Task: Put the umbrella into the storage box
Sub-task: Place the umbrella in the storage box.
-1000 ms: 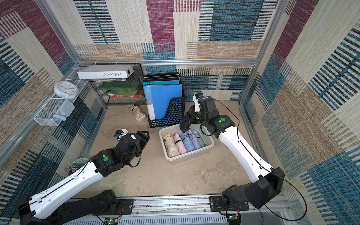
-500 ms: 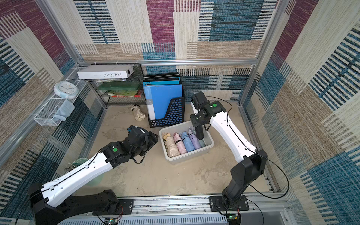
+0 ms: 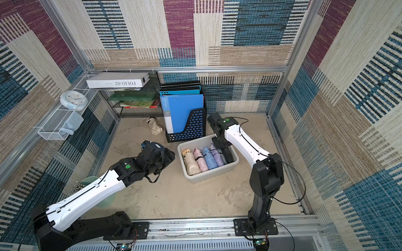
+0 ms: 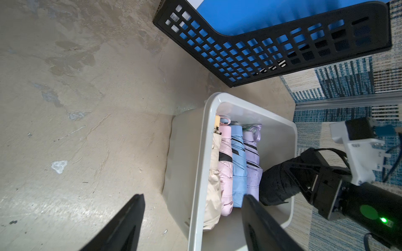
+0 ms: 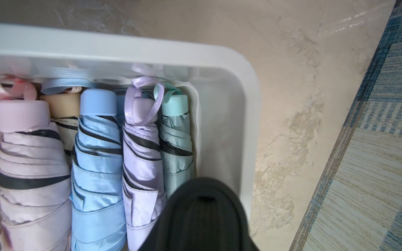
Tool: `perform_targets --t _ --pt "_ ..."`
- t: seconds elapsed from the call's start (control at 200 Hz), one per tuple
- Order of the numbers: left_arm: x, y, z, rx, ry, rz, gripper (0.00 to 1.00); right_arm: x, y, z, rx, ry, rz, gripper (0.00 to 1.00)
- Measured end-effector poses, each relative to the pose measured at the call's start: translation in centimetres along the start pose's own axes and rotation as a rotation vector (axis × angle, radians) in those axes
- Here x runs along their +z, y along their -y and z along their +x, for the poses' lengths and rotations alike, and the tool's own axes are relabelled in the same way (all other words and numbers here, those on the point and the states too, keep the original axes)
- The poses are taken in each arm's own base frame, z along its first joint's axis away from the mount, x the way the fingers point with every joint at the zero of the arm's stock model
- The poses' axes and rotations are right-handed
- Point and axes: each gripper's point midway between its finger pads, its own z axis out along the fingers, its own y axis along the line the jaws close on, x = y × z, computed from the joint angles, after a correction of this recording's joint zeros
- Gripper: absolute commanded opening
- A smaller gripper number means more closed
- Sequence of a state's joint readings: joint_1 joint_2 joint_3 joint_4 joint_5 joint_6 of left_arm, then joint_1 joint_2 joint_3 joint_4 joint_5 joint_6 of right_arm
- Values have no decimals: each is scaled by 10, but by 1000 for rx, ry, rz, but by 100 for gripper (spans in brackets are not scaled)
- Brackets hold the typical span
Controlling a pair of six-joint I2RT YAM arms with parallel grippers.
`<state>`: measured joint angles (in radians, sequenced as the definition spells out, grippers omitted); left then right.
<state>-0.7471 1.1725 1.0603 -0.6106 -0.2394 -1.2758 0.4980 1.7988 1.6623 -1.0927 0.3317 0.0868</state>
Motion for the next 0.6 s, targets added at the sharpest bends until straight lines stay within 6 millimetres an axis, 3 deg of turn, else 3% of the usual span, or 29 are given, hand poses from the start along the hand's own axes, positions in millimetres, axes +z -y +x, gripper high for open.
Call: perform_targets --t 0.095,0.25,0.446,0.601 --pt "2 -4 0 1 -2 -18 75 7 -2 2 2 0 0 42" --pt "4 -8 0 2 -7 -37 75 5 -2 -2 23 35 -8 54" --pt "6 -12 -7 -5 4 -58 75 -19 0 -11 75 138 -44 58" --pt "8 -18 -24 -27 30 -78 74 -42 3 -11 128 238 -77 56"
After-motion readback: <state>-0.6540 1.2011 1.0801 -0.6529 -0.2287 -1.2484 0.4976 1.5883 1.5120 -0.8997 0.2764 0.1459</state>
